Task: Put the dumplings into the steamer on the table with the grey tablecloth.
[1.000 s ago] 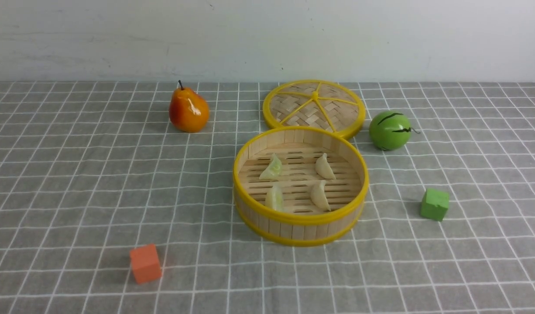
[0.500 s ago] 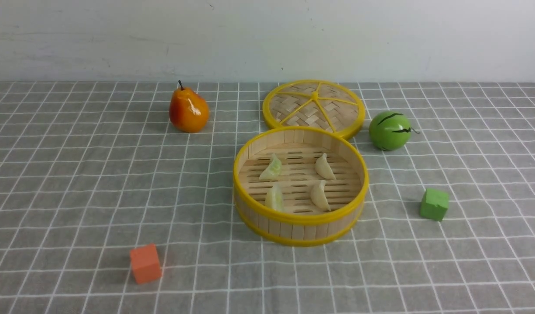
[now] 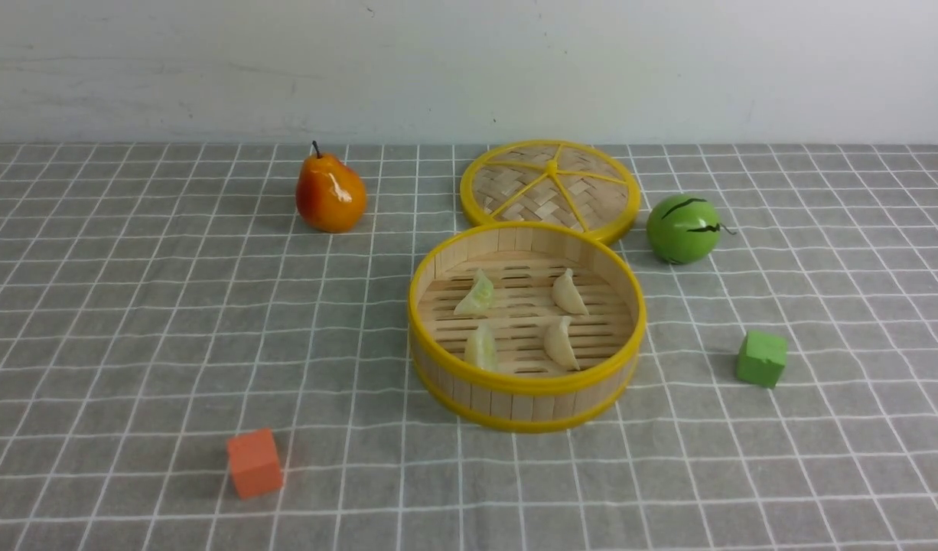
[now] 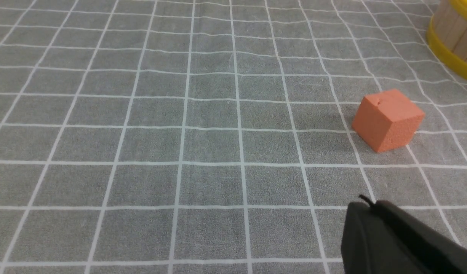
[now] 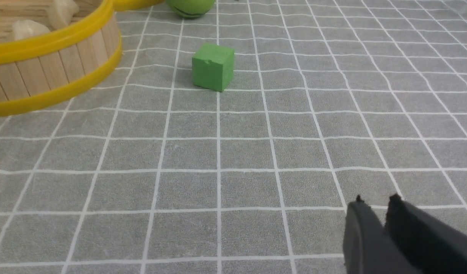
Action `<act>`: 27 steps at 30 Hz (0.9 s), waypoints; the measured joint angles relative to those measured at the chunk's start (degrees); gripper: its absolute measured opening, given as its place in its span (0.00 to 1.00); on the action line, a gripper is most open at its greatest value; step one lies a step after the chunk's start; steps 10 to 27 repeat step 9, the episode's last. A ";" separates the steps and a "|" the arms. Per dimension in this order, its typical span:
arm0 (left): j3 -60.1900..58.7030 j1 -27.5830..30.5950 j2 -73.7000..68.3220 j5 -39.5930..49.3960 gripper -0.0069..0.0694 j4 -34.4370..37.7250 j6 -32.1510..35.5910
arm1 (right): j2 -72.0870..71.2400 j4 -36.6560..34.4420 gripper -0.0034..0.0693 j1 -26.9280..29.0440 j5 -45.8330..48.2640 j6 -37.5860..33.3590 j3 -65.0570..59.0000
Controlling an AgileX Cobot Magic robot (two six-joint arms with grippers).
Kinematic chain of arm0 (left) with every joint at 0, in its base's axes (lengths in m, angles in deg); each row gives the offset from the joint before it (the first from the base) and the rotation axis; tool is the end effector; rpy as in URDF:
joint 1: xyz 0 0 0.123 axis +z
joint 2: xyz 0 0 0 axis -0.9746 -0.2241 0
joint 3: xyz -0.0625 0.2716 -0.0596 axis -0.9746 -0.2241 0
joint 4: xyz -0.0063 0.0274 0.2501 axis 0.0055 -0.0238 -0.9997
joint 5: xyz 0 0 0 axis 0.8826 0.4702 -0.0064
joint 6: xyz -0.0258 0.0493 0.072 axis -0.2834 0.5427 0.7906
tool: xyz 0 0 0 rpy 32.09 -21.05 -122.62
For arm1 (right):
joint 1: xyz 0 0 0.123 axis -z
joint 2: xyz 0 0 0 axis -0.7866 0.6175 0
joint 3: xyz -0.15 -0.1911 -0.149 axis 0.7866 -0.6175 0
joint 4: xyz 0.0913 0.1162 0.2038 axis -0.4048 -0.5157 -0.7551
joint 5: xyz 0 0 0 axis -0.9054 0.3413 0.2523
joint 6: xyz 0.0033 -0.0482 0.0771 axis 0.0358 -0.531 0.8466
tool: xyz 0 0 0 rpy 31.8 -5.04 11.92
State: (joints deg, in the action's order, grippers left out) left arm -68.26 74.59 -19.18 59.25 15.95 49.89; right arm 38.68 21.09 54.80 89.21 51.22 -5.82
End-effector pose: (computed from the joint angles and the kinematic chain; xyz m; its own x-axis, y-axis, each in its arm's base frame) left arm 0.0518 -0.0028 0.1680 -0.3266 -0.0831 -0.9415 0.0167 0.9955 -0.0936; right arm 0.0524 -0.0018 0.1736 -0.2916 0.0230 -0.9563 0.0441 0.9990 0.0106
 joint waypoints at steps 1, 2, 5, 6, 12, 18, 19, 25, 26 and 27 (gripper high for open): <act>0.00 0.00 0.00 0.00 0.07 0.00 0.00 | 0.00 0.00 0.19 0.00 0.00 0.00 0.00; 0.00 0.00 0.00 0.00 0.07 0.00 0.00 | 0.00 0.00 0.19 0.00 0.00 0.00 0.00; 0.00 0.00 0.00 0.00 0.08 0.01 0.02 | 0.00 0.00 0.19 0.00 0.00 0.00 0.00; 0.00 0.00 0.00 0.00 0.08 0.01 0.02 | 0.00 0.00 0.19 0.00 0.00 0.00 0.00; 0.00 0.00 0.00 0.00 0.08 0.01 0.02 | 0.00 0.00 0.19 0.00 0.00 0.00 0.00; 0.00 0.00 0.00 0.00 0.08 0.01 0.02 | 0.00 0.00 0.19 0.00 0.00 0.00 0.00; 0.00 0.00 0.00 0.00 0.08 0.01 0.02 | 0.00 0.00 0.19 0.00 0.00 0.00 0.00; 0.00 0.00 0.00 0.00 0.08 0.01 0.02 | 0.00 0.00 0.19 0.00 0.00 0.00 0.00; 0.00 0.00 0.00 0.00 0.08 0.01 0.02 | 0.00 0.00 0.19 0.00 0.00 0.00 0.00; 0.00 0.00 0.00 0.00 0.08 0.01 0.02 | 0.00 0.00 0.19 0.00 0.00 0.00 0.00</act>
